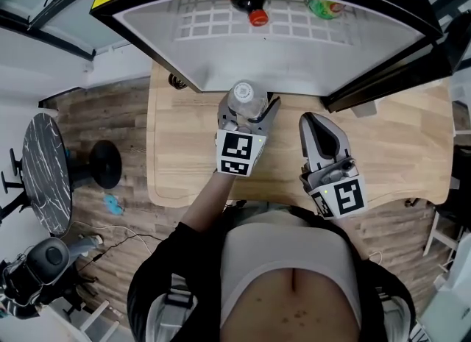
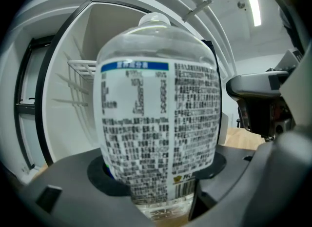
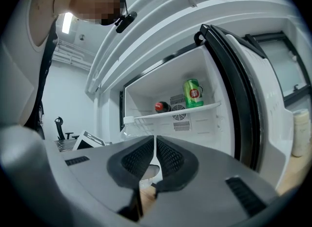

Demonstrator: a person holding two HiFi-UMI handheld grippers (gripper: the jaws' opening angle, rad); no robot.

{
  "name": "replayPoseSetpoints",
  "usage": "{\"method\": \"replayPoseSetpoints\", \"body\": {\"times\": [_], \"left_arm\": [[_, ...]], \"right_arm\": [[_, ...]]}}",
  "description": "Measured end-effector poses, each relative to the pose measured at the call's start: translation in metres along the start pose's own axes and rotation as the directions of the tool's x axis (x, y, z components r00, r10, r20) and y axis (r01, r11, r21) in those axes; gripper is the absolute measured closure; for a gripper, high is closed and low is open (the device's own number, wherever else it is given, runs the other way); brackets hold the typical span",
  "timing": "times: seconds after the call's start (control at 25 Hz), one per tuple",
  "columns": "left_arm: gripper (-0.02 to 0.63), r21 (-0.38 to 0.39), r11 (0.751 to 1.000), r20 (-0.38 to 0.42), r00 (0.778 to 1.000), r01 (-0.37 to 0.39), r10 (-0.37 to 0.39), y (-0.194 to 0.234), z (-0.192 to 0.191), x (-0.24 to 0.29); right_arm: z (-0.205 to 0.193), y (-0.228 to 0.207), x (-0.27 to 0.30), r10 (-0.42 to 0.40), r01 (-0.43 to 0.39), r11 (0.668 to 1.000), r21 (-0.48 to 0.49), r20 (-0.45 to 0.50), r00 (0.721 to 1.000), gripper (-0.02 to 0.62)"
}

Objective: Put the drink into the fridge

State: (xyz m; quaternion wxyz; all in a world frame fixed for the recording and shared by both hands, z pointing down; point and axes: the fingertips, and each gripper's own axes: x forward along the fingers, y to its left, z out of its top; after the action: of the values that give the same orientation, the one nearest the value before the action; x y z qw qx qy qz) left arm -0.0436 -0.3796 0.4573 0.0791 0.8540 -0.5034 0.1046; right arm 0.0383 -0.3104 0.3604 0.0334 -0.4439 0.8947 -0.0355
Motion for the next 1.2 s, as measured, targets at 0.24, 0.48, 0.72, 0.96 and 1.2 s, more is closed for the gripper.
{"method": "replayPoseSetpoints", "body": {"times": [0.24,0.48,0.72,0.96,1.2], "left_arm": [[0.261,0.007,1.0,-0.005,1.0,-0.006,0.006,0.002,-0.008,0.008],[0.261,0.014,1.0,-0.006,1.0,-0.014,0.014,0.007,-0.01,0.022],[0.261,0.026,0.999,-0.002,1.0,-0.022,0.022,0.012,-0.011,0.036],[0.261,0.006,0.999,-0.011,0.999,-0.045,0.045,0.018,-0.014,0.05],[0.261,-0.003,0.998,-0.018,0.998,-0.067,0.067,0.029,-0.014,0.063]], "right_arm": [[-0.008,-0.003,0.006,0.002,-0.002,1.0,0.01,-0.01,1.0,0.559],[-0.014,-0.004,0.007,0.004,-0.003,1.0,0.018,-0.026,1.0,0.559],[-0.019,-0.007,0.002,-0.003,0.004,1.0,0.02,-0.043,0.999,0.558],[-0.021,-0.009,0.0,-0.004,0.005,1.0,0.026,-0.05,0.999,0.558],[-0.022,-0.009,0.001,0.0,0.001,1.0,0.018,-0.058,0.998,0.56]]}}
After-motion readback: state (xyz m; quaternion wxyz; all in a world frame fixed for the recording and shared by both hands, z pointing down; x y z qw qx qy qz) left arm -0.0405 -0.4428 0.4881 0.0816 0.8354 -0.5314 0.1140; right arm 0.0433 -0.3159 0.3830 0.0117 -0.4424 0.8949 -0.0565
